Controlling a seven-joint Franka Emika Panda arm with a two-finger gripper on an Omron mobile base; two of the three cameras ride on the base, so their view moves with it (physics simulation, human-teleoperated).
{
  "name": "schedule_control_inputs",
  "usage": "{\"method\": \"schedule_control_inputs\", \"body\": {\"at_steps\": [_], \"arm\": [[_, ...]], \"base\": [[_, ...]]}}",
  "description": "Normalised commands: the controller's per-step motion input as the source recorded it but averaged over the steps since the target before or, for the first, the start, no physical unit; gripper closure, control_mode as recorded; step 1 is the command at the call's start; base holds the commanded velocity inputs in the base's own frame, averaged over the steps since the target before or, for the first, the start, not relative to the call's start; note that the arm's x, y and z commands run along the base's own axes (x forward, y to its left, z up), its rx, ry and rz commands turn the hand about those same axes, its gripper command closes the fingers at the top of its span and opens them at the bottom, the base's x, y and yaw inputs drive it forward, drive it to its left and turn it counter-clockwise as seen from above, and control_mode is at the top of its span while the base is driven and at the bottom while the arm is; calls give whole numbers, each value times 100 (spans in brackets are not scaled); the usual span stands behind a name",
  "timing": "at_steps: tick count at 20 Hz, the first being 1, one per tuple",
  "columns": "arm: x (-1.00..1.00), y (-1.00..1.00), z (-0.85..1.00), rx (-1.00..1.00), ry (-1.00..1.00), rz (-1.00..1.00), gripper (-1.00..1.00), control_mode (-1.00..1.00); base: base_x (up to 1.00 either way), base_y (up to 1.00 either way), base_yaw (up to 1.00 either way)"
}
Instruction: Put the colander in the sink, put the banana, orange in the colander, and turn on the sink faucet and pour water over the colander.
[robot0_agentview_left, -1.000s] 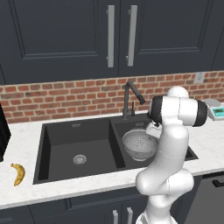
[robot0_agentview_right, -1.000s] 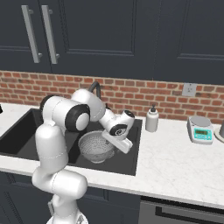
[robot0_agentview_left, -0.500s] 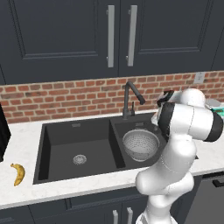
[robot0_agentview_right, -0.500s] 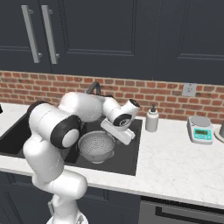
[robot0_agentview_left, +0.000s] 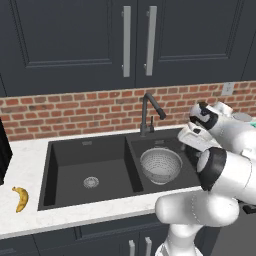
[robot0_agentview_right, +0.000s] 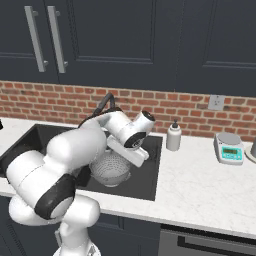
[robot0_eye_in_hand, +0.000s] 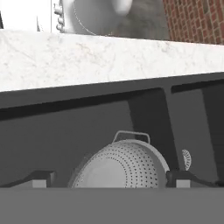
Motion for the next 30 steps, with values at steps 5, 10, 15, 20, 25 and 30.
{"method": "schedule_control_inputs", "body": {"at_steps": [5, 10, 15, 20, 25, 30], "arm": [[-51, 60, 50, -1, -10, 0, -100, -100], [-18, 72, 75, -7, 0, 2, -100, -100], [-5, 84, 68, -12, 1, 3, -100, -100], [-9, 88, 27, -13, 0, 12, -100, -100], [-24, 99, 0, -16, 0, 22, -100, -100], [-33, 100, -5, -13, -1, 20, -100, -100]], "base": [[0, 0, 0], [0, 0, 0], [0, 0, 0], [0, 0, 0], [0, 0, 0], [0, 0, 0]]}}
